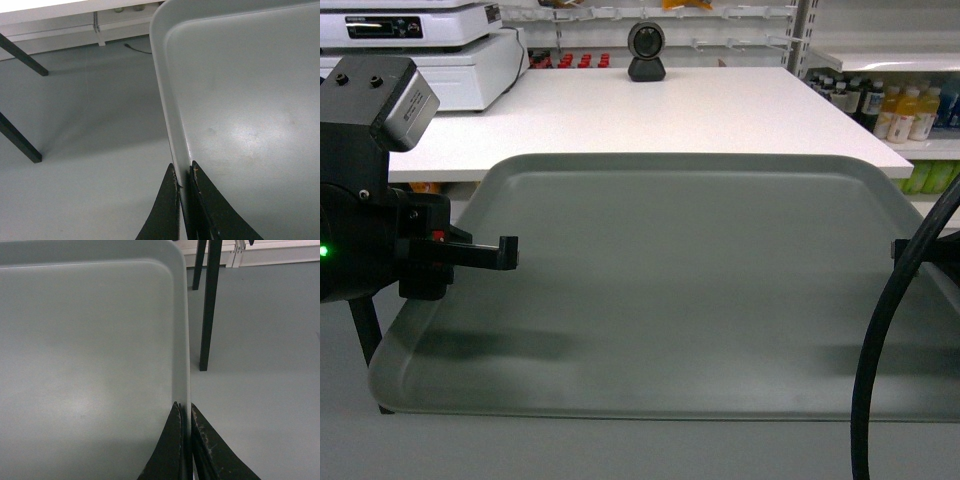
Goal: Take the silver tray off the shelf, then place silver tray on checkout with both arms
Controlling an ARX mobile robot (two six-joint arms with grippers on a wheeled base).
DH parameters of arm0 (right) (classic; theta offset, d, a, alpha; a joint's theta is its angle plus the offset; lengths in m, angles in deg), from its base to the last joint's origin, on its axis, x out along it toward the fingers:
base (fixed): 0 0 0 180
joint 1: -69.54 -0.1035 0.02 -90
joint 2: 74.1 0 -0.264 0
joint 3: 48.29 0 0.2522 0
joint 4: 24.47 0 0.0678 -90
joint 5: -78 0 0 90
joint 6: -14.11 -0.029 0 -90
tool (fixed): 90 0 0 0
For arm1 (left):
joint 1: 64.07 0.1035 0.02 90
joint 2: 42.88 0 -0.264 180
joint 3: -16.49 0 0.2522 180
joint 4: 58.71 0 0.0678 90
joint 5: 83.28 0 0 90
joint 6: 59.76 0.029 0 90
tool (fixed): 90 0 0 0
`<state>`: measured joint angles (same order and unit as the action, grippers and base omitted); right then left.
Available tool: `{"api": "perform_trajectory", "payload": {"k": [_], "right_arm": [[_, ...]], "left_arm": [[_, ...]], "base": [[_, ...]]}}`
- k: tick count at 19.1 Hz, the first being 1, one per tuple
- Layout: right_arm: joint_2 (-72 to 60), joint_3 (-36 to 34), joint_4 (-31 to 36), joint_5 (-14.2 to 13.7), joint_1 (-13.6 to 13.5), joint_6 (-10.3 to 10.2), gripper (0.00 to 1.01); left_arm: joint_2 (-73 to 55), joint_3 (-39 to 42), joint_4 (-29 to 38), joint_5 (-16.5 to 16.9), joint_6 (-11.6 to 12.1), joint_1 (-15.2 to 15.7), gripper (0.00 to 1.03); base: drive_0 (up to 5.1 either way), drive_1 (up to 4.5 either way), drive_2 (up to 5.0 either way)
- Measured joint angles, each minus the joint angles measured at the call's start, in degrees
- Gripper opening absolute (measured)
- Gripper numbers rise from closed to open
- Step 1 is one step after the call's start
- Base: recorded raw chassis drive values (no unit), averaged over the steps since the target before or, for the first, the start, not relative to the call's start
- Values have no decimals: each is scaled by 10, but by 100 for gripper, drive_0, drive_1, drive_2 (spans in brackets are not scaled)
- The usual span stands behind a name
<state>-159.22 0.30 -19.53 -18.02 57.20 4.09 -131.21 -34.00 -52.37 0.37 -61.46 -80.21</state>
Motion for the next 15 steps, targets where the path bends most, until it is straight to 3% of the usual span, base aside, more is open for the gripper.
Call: {"api": "perform_trajectory", "payload": {"k": [15], "right_arm": [[0, 0, -2, 0, 0, 0, 3]], "left_arm": [[0, 0, -1, 0, 0, -3, 3]], "base": [[0, 0, 0]]}}
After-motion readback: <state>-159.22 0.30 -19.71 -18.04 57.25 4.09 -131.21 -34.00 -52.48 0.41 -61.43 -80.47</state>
